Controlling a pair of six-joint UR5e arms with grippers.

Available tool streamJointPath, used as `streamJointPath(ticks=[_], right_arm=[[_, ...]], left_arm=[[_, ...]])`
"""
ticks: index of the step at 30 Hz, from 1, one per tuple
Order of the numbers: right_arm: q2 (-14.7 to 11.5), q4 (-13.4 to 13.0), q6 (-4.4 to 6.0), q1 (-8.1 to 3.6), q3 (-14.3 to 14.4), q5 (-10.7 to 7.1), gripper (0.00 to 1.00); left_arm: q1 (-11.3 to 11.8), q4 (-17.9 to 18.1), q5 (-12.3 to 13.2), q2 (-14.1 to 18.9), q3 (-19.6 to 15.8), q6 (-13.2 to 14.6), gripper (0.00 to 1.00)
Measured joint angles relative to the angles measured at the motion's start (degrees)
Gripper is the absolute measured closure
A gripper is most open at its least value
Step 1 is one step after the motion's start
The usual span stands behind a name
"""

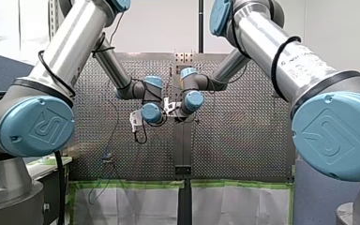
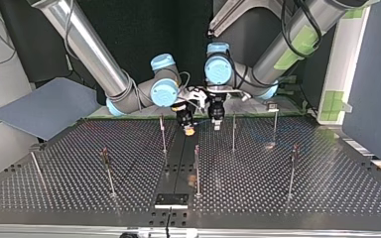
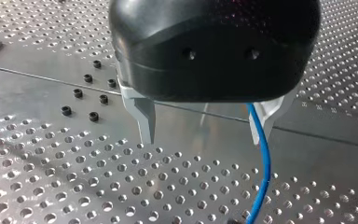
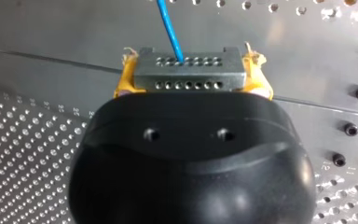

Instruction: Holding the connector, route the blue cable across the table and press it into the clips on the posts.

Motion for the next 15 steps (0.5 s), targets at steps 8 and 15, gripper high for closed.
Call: streamJointPath(ticks=[8, 15], right_arm=[[0.0, 0.0, 0.0, -0.07, -0.02, -0.09, 1.0], [0.0, -0.06, 0.3, -0.34, -0.06, -0.09, 1.0]], left_arm=[[0.86, -0.97, 2.56, -0.07, 0.17, -0.47, 0.0], [0.99, -2.46, 3.34, -1.11, 1.21, -0.7, 0.0]])
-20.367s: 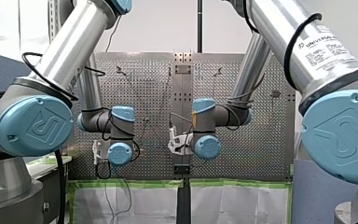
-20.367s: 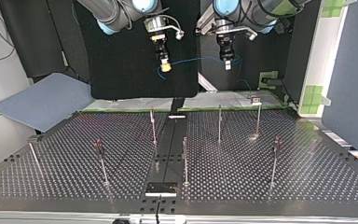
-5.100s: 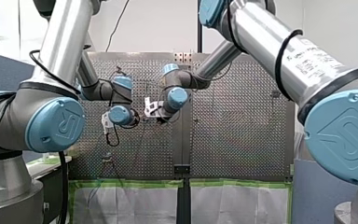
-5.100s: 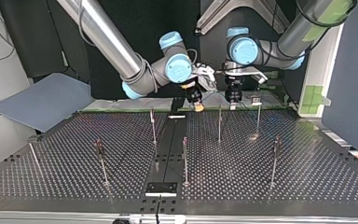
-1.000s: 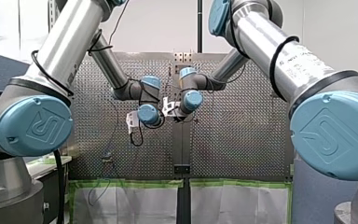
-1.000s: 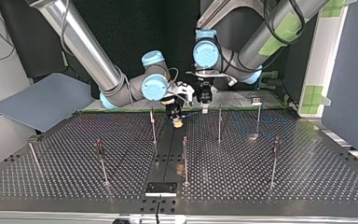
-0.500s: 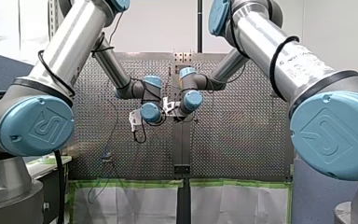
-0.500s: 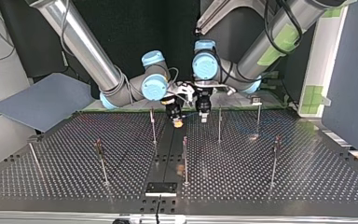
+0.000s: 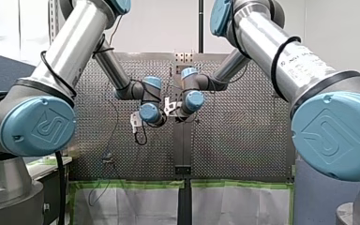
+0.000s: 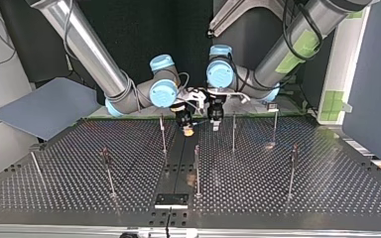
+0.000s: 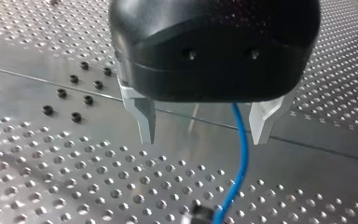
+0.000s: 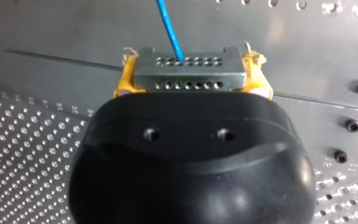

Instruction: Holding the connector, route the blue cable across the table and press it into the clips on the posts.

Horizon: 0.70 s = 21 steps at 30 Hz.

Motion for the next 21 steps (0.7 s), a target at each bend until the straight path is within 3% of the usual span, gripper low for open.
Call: streamJointPath(ticks=[10, 16, 18, 19, 21], right_arm=[[0.01, 0.0, 0.1, -0.06, 0.0, -0.33, 1.0], [0.0, -0.02, 0.06, 0.19, -0.01, -0.35, 1.0], [0.0, -0.03, 0.05, 0.27, -0.01, -0.35, 1.0], [0.0, -0.03, 0.03, 0.3, -0.01, -0.35, 1.0], [-0.01, -0.03, 0.01, 0.32, -0.01, -0.36, 1.0]], left_arm=[[-0.76, -3.84, -2.86, -4.93, 4.95, -0.48, 0.0], [-1.54, -4.11, -5.22, -5.77, 6.57, -0.33, 0.0], [-1.78, -4.04, -5.96, -5.75, 6.67, -0.19, 0.2], [-1.95, -3.98, -6.45, -5.75, 6.69, -0.12, 0.2], [-2.23, -3.87, -7.25, -5.75, 6.71, -0.07, 0.55]])
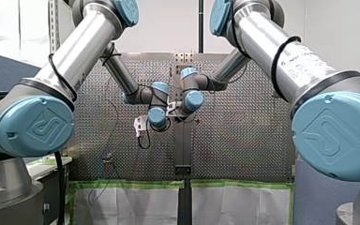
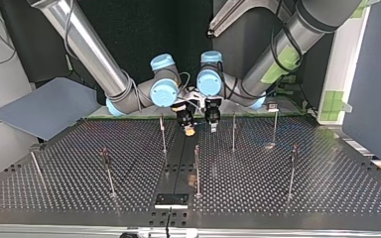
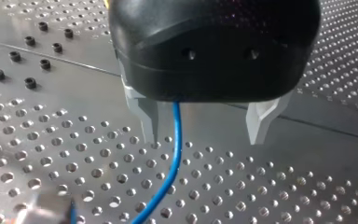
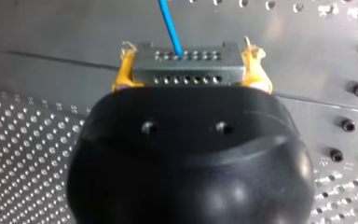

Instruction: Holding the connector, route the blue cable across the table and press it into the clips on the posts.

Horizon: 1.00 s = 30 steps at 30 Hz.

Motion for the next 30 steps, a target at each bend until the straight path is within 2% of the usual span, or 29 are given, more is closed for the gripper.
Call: streamJointPath(ticks=[1, 2, 3, 8, 13, 21, 25, 30], right_arm=[[-0.01, -0.01, -0.01, 0.0, -0.01, -0.03, 1.0], [-0.01, 0.0, -0.02, 0.0, -0.01, -0.06, 1.0], [-0.01, 0.0, -0.02, 0.0, -0.01, -0.1, 1.0], [0.02, 0.04, -0.02, -0.13, 0.01, -0.17, 1.0], [-0.01, 0.08, -0.13, -0.33, 0.01, -0.18, 1.0], [-0.69, 0.19, -0.04, -0.55, -0.08, -0.67, 1.0], [-1.99, 0.31, 0.72, -0.61, 0.04, -2.0, 1.0], [-4.48, 1.07, 1.54, -0.64, 0.02, -2.55, 1.0]], left_arm=[[-0.17, 0.05, -0.6, 0.01, 0.0, -0.02, 0.55], [-0.3, 0.08, -1.09, 0.01, 0.0, -0.07, 0.82], [-0.42, 0.1, -1.59, 0.01, 0.0, -0.15, 1.0], [-0.92, 0.09, -4.27, 0.06, 0.05, -0.8, 1.0], [-1.14, -0.23, -5.59, 0.33, 0.04, -1.33, 1.0], [-1.03, -1.01, -6.18, 3.1, -0.84, -4.0, 1.0], [-0.45, -1.02, -5.77, 5.4, -2.21, -4.75, 1.0], [-0.16, -1.16, -5.62, 7.69, -3.71, -4.78, 1.0]])
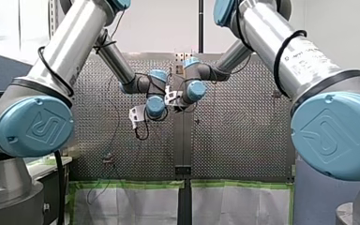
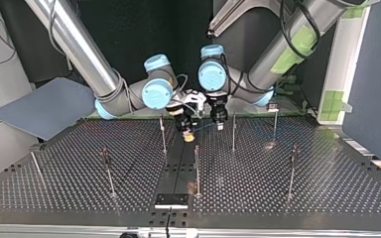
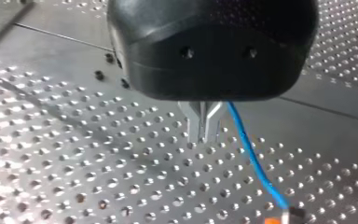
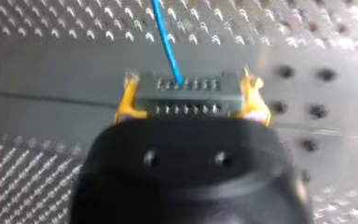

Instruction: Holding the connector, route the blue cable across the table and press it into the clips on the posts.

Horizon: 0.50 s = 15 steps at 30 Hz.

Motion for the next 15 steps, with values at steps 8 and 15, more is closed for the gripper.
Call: streamJointPath(ticks=[8, 15], right_arm=[[-4.0, 2.7, 0.59, 0.07, 0.05, -0.09, 1.0], [-7.93, 4.29, 0.94, 0.16, 0.89, -0.1, 1.0]], left_arm=[[0.91, -1.2, 0.04, 4.03, -1.66, 0.91, 1.0], [1.24, -3.18, 0.12, 7.49, -1.74, 2.47, 1.0]])
